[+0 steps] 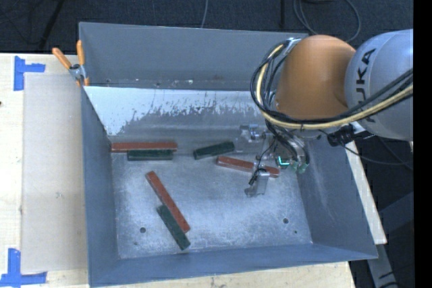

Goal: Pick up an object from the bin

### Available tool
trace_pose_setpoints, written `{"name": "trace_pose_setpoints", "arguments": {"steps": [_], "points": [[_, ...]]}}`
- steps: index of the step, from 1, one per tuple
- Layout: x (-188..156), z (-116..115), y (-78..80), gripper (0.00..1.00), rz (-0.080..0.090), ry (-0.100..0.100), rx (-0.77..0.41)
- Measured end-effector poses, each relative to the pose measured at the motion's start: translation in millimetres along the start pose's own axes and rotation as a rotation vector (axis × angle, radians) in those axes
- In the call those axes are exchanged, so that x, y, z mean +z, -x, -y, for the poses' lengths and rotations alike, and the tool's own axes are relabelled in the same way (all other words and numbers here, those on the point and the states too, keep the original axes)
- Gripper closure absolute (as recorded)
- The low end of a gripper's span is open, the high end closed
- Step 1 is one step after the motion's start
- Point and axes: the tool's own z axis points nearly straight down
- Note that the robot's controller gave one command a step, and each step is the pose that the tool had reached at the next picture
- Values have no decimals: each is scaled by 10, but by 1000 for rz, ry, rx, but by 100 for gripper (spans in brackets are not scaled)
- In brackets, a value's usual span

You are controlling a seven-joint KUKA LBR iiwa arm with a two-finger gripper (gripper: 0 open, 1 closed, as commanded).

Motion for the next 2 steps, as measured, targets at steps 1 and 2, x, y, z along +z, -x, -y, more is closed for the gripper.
{"name": "trace_pose_setpoints", "arguments": {"steps": [1, 2], "points": [[-43, 1, 16, 0, 8, 0, 1], [317, 227, 370, 0, 16, 1, 161]]}}
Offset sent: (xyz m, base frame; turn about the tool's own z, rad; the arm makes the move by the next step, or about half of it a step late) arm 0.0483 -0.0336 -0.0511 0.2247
